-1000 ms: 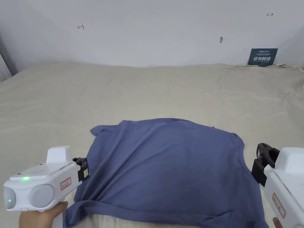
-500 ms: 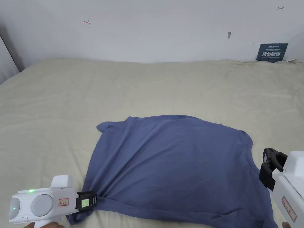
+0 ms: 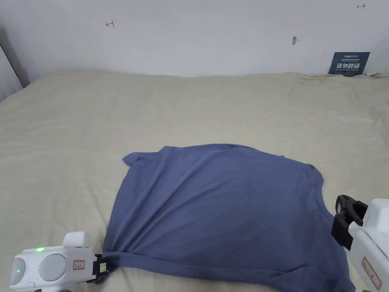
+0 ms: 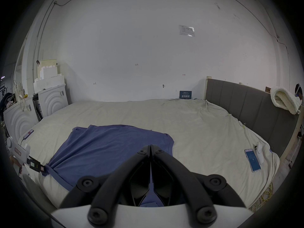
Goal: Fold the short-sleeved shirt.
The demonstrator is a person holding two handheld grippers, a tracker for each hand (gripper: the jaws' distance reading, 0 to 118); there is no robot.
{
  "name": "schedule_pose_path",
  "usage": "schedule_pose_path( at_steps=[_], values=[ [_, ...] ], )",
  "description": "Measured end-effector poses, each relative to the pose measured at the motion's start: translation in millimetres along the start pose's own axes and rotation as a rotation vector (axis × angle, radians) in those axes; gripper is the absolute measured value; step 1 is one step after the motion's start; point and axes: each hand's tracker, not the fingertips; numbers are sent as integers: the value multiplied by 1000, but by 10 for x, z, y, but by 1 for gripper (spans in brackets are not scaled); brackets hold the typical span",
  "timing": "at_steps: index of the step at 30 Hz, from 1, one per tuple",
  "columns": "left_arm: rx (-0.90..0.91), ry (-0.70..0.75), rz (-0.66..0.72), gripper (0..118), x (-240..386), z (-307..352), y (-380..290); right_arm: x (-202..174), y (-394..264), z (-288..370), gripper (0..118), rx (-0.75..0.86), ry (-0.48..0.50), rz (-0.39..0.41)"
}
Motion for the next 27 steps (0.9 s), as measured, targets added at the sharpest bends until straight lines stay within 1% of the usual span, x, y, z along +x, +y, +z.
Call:
schedule_pose_path(
  at_steps=[1, 3, 7, 11, 13, 14, 15, 16, 18, 19, 21, 22, 27],
  values=[
    [2, 0, -2, 4, 11, -14, -8, 18, 2, 7, 0, -1, -4, -3],
    [14, 6, -19, 0, 58, 0, -25, 50, 0, 26, 0, -4, -8, -13],
    [55, -6, -37, 0, 112, 127, -61, 120, -27, 36, 0, -36, -12, -30],
    [106, -10, -40, 0, 120, 295, -75, 214, -158, -26, 1, -173, -5, -81],
    [123, -18, -36, 0, 127, 362, -80, 253, -278, -64, 4, -244, -10, -92],
    [131, -21, -39, 0, 134, 391, -83, 268, -352, -79, 11, -277, -20, -97],
    [135, -22, -42, 0, 139, 407, -83, 281, -420, -92, 30, -315, -22, -103],
    [142, -23, -44, 0, 143, 425, -84, 300, -501, -103, 46, -347, -27, -111],
    [151, -28, -44, 0, 146, 445, -78, 330, -648, -113, 77, -393, -2, -153],
    [154, -31, -44, 0, 148, 453, -76, 339, -734, -120, 77, -423, 4, -171],
    [157, -34, -44, 0, 160, 468, -73, 344, -872, -137, 84, -462, -14, -190],
    [157, -35, -44, 0, 166, 473, -72, 342, -943, -154, 88, -478, -17, -185],
    [154, -32, -49, 0, 206, 480, -108, 309, -1243, -279, 88, -589, -36, -182]
  ],
)
